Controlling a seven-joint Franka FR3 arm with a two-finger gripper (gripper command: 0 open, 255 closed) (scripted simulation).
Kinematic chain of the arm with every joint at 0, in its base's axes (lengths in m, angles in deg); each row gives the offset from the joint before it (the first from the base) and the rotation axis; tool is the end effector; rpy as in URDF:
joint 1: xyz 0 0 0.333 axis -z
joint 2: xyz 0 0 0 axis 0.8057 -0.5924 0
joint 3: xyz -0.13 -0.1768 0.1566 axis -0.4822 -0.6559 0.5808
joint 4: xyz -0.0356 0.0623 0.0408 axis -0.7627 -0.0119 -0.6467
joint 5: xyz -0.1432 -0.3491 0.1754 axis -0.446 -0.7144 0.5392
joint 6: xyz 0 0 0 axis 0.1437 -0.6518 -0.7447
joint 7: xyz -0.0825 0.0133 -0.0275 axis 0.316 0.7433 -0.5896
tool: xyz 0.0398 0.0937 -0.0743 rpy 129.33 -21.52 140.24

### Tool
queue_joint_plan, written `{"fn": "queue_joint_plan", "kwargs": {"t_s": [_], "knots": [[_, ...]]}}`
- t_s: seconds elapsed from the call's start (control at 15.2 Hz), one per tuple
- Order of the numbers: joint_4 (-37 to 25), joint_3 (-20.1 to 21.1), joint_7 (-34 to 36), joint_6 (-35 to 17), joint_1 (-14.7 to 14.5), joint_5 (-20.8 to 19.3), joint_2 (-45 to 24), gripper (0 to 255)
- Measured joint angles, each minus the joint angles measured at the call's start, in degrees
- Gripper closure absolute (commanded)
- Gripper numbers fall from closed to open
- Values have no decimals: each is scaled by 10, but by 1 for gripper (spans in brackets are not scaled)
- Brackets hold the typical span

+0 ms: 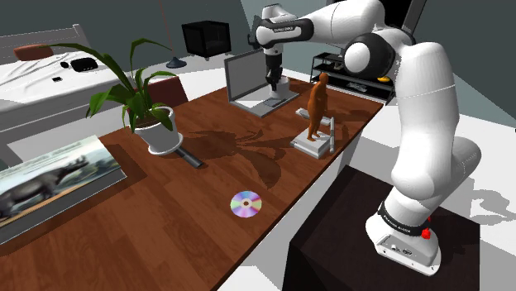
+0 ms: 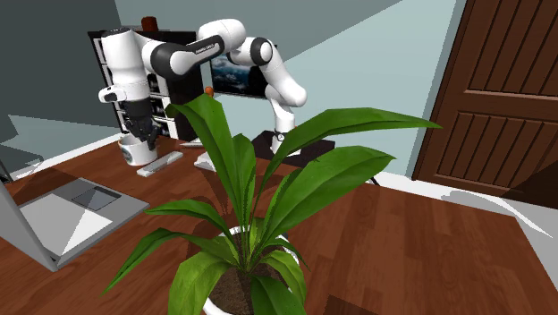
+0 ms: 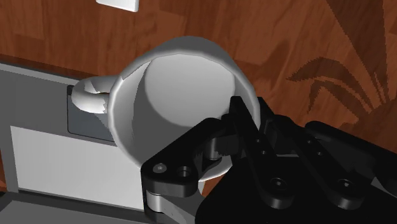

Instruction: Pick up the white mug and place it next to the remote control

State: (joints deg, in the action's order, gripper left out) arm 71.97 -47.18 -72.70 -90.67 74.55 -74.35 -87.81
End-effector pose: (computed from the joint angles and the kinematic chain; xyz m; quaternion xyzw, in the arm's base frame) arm 0.6836 -0.2171 0.3911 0.9971 0.0673 -0.0245 0.0246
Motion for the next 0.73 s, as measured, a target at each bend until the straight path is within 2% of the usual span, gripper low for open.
{"fn": "queue_joint_plan", "kwargs": {"t_s": [0.73], "knots": [[64, -1, 6, -75, 1, -2, -12, 255]]}}
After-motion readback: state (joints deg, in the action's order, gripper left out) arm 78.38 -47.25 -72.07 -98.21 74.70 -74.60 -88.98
